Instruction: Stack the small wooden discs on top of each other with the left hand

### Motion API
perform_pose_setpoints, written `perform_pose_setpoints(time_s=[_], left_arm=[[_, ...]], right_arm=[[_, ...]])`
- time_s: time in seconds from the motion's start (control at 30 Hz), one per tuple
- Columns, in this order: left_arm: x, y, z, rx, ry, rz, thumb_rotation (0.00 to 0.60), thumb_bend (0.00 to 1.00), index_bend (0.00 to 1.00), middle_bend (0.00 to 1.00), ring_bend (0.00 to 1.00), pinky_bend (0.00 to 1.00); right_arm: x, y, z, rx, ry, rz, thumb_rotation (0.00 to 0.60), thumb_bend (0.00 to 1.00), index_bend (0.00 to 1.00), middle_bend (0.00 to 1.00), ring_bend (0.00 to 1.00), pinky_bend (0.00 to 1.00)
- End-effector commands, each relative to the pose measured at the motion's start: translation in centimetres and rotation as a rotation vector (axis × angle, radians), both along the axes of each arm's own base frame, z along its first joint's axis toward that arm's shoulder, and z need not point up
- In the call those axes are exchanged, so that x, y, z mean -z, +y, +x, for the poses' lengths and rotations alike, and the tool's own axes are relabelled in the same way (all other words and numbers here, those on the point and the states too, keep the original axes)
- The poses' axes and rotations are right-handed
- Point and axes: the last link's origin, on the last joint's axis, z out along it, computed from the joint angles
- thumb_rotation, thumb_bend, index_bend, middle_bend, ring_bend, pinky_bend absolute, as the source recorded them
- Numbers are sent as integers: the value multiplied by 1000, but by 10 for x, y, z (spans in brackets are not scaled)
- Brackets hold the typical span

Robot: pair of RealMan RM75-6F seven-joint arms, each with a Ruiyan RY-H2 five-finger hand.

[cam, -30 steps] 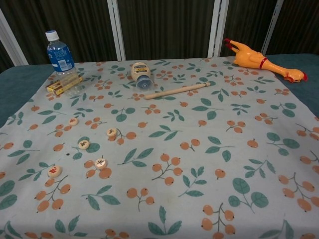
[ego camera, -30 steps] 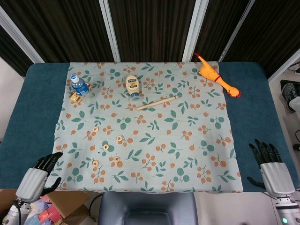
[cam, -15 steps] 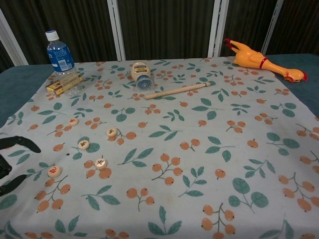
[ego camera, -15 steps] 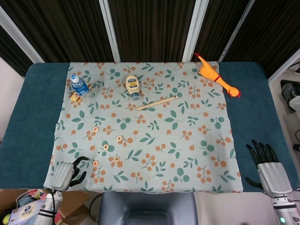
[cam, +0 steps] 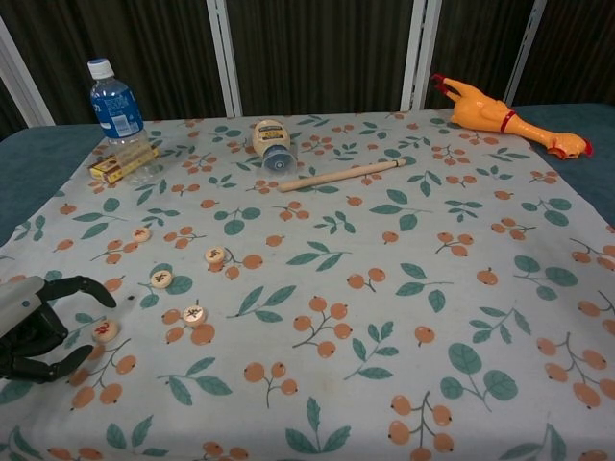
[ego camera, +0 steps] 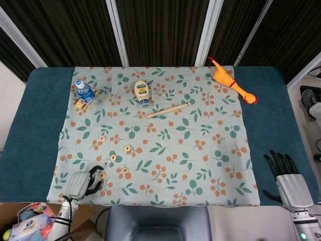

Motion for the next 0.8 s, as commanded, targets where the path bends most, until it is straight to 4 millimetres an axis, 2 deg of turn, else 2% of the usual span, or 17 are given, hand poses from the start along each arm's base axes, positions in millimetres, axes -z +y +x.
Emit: perform_pose_setpoints(time_s=[0.03, 0.8], left_arm=[[2, 2, 0, 4, 12, 9, 600, 399, 340, 1000, 1000, 1000], [12, 7, 0, -1, 18, -10, 600, 398, 402, 1000, 1000, 1000]], right_arm=[[-1, 0, 0, 0, -2, -2, 600, 81, 0, 0, 0, 0], [-1, 2, 0, -1, -1, -5, 600, 80, 0, 0, 0, 0]])
